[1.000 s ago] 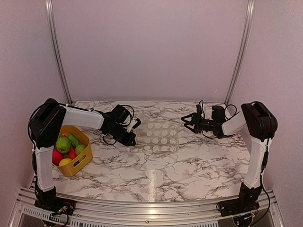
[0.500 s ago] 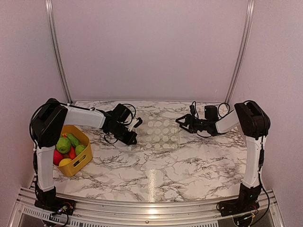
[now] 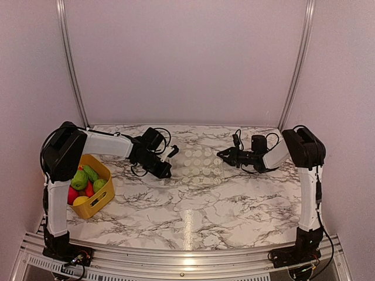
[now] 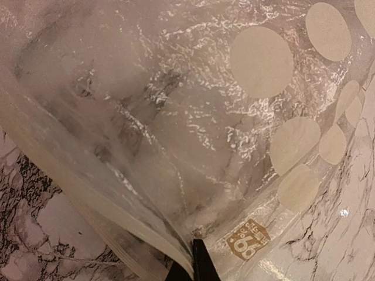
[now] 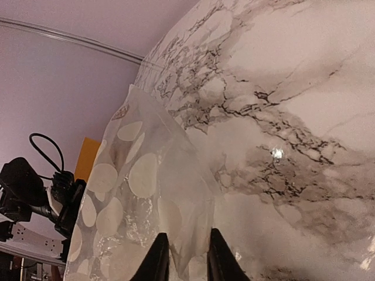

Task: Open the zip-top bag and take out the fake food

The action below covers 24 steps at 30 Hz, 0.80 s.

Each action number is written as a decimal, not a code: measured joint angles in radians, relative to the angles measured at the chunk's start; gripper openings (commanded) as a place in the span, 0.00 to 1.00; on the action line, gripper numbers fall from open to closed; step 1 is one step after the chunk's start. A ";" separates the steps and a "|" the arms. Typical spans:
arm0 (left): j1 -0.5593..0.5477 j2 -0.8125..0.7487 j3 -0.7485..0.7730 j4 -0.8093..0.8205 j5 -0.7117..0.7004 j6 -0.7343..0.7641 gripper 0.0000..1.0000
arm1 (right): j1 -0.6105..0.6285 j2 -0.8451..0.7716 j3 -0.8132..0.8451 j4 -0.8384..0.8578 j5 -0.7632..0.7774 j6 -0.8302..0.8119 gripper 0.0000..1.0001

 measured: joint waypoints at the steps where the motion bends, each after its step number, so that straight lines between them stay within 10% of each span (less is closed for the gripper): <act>1: 0.000 0.004 0.006 -0.002 -0.001 0.001 0.03 | 0.001 0.002 0.000 0.010 -0.008 0.012 0.00; 9: 0.023 -0.035 -0.060 0.056 -0.051 0.004 0.19 | -0.021 -0.064 -0.126 0.105 0.000 0.043 0.00; 16: 0.076 -0.259 -0.237 0.199 -0.109 0.014 0.64 | -0.079 -0.136 -0.273 0.183 0.053 0.074 0.00; 19: 0.001 -0.336 -0.274 0.297 -0.176 0.026 0.89 | -0.071 -0.170 -0.340 0.231 0.093 0.111 0.00; 24: -0.235 -0.358 -0.307 0.452 -0.327 -0.006 0.97 | -0.021 -0.277 -0.507 0.365 0.200 0.209 0.00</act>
